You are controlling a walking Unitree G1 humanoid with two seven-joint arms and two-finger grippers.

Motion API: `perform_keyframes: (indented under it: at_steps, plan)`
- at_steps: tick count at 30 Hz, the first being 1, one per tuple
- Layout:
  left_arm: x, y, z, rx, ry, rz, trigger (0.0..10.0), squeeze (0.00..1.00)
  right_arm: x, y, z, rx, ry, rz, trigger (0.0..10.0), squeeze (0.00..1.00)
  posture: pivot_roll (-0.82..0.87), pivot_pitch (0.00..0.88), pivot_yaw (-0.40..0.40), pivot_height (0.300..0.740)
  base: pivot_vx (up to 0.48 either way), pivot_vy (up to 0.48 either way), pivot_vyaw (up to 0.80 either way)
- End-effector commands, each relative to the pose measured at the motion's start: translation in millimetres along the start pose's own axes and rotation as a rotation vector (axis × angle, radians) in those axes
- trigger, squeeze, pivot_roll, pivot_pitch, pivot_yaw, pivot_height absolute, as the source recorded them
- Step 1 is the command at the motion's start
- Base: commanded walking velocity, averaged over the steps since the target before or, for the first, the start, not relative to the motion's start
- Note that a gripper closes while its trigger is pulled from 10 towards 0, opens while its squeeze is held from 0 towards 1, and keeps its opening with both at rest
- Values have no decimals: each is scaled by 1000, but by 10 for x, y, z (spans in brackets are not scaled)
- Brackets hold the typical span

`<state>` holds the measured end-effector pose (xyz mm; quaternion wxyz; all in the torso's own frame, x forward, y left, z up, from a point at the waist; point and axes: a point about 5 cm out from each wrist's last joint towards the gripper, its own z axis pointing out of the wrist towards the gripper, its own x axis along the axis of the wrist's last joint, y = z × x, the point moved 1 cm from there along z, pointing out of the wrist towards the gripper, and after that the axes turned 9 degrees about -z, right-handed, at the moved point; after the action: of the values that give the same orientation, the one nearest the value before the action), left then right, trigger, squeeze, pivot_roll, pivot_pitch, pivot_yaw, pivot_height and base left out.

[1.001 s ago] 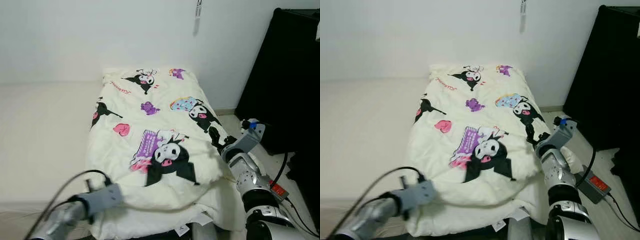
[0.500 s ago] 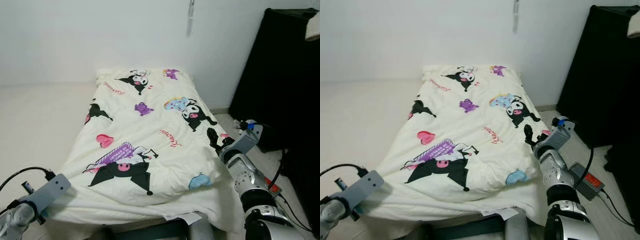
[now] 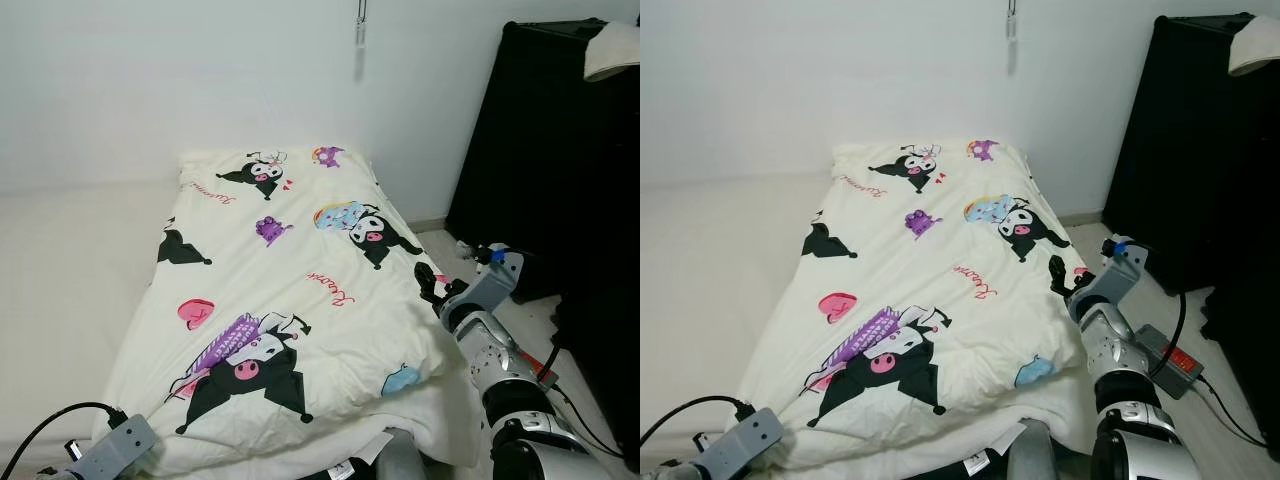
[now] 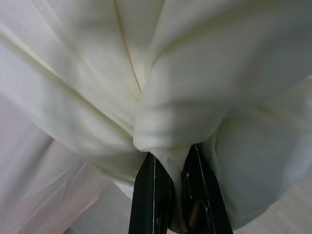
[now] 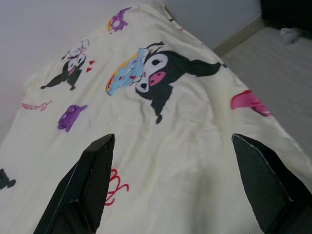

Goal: Clean up the room

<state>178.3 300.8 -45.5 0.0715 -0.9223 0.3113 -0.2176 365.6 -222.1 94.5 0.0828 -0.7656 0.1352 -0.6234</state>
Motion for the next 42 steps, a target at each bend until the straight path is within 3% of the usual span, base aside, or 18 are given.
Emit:
perform_keyframes:
  at_steps: [1, 2, 5, 6, 15, 19, 21, 23, 25, 26, 28, 32, 34, 35, 38, 42]
  plan:
    - [-635, 246, -47, -54, -259, -32, 10000, 0, -62, 24, -9, -12, -27, -6, 10000, 0, 10, 24, -3, 546, 0, 0, 0]
    - [-613, 204, -48, -34, -245, -46, 10000, 1000, -62, 21, -7, -12, -28, -7, 10000, 0, 10, 23, -2, 546, 0, 0, 0]
    - [-591, 190, -50, -56, -243, -69, 10000, 1000, -61, 24, -6, -15, -28, -8, 10000, 0, 7, 24, -1, 546, 0, 0, 0]
    - [-611, 212, -61, -114, -283, -59, 10000, 1000, -54, 50, -11, -23, -26, -9, 10000, 0, 4, 24, 1, 546, 0, 0, 0]
    - [-786, 179, -205, -235, -429, -10, 10000, 1000, -3, 191, -35, -65, -17, -13, 10000, 0, 4, 23, -2, 546, 0, 0, 0]
    - [-718, 86, -237, -242, -403, -6, 10000, 1000, 128, 338, -52, -124, 36, -1, 10000, 0, 2, 21, -6, 546, 0, 0, 0]
    - [-562, -47, -218, -179, -329, -18, 10000, 1000, 256, 533, -96, -220, 95, 16, 10000, 0, 3, 20, -11, 546, 0, 0, 0]
    - [-491, -101, -209, -152, -299, -26, 10000, 1000, 297, 624, -123, -267, 114, 23, 10000, 0, 1, 20, -12, 546, 0, 0, 0]
    - [-263, -288, -201, -43, -196, -54, 10000, 1000, 246, 982, -275, -479, 63, -7, 10000, 0, -2, 17, -24, 546, 0, 0, 0]
    - [-263, -288, -201, -43, -196, -54, 10000, 1000, 246, 982, -275, -479, 63, -7, 10000, 0, -2, 17, -24, 546, 0, 0, 0]
    - [-78, -431, -228, 33, -123, -69, 10000, 1000, 128, 1171, -392, -587, -5, -9, 10000, 0, -7, 17, -29, 546, 0, 0, 0]
    - [154, -602, -306, 130, -47, -68, 10000, 1000, -82, 1196, -451, -570, -101, 16, 10000, 0, -16, 18, -32, 546, 0, 0, 0]
    - [382, -800, -421, 254, 29, -63, 10000, 1000, -393, 1038, -467, -390, -248, 67, 10000, 0, -30, 23, -30, 546, 0, 0, 0]
    - [408, -840, -439, 282, 38, -56, 10000, 1000, -448, 985, -472, -336, -266, 76, 10000, 0, -30, 23, -30, 546, 0, 0, 0]
    - [432, -869, -451, 307, 50, -50, 10000, 1000, -464, 930, -470, -286, -248, 92, 10000, 0, -30, 23, -30, 546, 0, 0, 0]
    - [528, -884, -444, 344, 83, -38, 10000, 1000, -510, 722, -451, -131, -193, 127, 10000, 0, -54, 28, -22, 546, 0, 0, 0]
